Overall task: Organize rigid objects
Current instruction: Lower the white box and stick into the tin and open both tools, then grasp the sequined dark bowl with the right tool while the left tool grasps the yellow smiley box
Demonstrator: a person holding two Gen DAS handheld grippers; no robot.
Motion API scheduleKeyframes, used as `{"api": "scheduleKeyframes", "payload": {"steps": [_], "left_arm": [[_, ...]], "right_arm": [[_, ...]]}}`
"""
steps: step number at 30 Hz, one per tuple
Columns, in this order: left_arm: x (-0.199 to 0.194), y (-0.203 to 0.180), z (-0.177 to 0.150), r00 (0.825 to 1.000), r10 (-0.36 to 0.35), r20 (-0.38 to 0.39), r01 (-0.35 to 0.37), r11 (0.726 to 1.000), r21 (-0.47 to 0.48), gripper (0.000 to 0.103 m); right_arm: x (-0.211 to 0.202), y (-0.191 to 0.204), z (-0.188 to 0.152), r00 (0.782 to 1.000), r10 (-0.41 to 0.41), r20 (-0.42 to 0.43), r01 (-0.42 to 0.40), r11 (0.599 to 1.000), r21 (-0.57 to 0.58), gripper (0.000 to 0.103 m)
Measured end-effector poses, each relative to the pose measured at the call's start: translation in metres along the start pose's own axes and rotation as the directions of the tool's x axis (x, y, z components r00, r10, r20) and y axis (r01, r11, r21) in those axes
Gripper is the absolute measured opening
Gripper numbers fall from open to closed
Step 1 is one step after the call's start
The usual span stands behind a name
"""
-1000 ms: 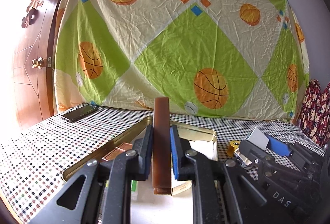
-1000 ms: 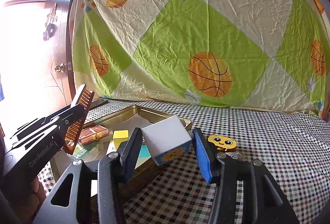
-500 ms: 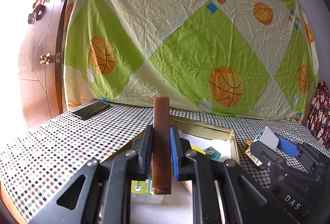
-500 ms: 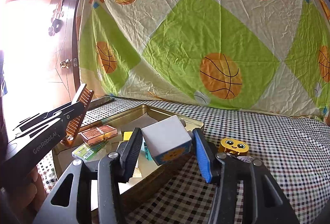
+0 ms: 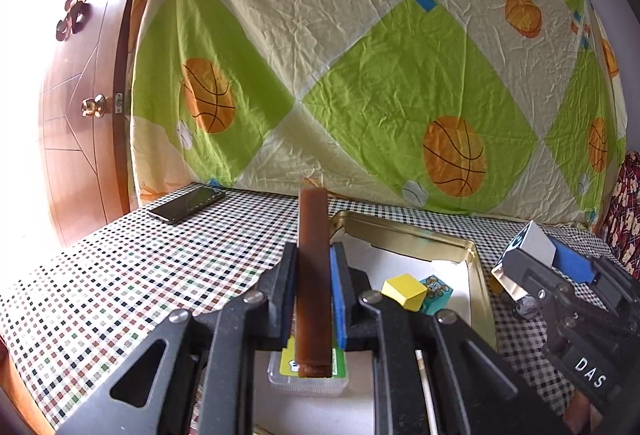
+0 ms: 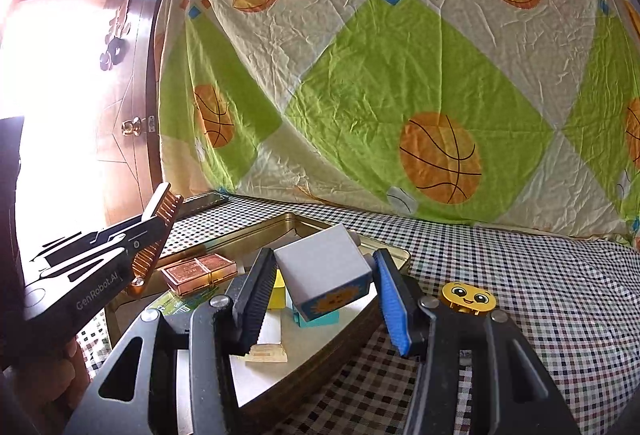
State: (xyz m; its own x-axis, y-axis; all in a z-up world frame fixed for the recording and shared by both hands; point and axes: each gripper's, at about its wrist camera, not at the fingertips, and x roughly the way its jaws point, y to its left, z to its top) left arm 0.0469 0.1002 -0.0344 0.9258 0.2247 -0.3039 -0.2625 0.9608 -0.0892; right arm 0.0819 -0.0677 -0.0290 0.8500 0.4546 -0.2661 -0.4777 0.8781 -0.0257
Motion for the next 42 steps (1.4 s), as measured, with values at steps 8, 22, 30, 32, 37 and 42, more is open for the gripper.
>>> {"api": "scheduleKeyframes", "payload": {"steps": [8, 22, 30, 32, 37, 42], "left_arm": [[0.013, 0.001, 0.000, 0.999, -0.002, -0.052, 0.004, 1.000, 0.029, 0.014], [0.035, 0.005, 0.000, 0.988, -0.015, -0.151, 0.023, 0.999, 0.049, 0.014], [0.035, 0.010, 0.002, 0.989, 0.044, -0.144, -0.037, 0.998, 0.050, 0.062], [0.033, 0.016, 0.002, 0.989, 0.058, -0.138, -0.056, 0.998, 0.020, 0.081], [0.022, 0.008, 0.003, 0.992, 0.031, -0.119, -0.032, 0.999, -0.004, 0.100], [0.013, -0.025, 0.000, 0.991, -0.043, -0.126, 0.045, 0.999, 0.010, 0.103]], "right_arm": [[0.018, 0.012, 0.006, 0.998, 0.038, -0.040, -0.039, 0.999, -0.022, 0.052], [0.060, 0.022, 0.001, 0.979, 0.083, -0.185, -0.085, 0.996, -0.005, 0.053], [0.063, 0.022, -0.002, 0.974, 0.098, -0.204, -0.098, 0.995, 0.010, 0.068], [0.059, 0.017, -0.002, 0.977, 0.086, -0.198, -0.083, 0.996, 0.021, 0.071], [0.041, -0.002, -0.002, 0.982, 0.040, -0.186, -0.035, 0.999, 0.029, 0.073], [0.024, -0.041, -0.005, 0.979, -0.035, -0.201, 0.045, 0.998, 0.048, 0.074]]}}
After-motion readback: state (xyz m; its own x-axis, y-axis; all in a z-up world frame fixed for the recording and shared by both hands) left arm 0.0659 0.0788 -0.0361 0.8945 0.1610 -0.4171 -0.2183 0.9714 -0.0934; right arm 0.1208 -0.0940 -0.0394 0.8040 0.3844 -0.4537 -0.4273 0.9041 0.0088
